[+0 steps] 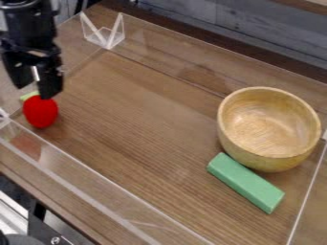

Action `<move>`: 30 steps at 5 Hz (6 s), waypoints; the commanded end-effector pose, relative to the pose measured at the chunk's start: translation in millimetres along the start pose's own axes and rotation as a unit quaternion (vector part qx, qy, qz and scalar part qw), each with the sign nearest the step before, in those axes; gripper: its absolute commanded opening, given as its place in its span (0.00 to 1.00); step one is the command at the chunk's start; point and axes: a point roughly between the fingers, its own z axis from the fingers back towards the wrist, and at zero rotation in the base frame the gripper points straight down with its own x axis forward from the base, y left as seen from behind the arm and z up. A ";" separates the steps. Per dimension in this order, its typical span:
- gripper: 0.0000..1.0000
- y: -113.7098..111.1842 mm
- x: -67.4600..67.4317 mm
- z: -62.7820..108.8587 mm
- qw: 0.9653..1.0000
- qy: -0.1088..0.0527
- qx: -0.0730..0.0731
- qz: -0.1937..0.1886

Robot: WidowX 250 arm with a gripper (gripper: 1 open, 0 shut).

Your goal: Move the red object to the right side of the table

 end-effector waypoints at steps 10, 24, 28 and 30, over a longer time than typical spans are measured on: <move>0.00 34.7 26.6 -60.0 0.997 0.000 -0.029 0.076; 0.00 -173.9 38.8 -19.5 0.999 -0.026 -0.026 -0.039; 0.00 -165.3 59.4 -26.7 1.000 -0.022 -0.018 -0.009; 0.00 -162.2 67.9 -34.1 0.999 -0.022 -0.015 -0.022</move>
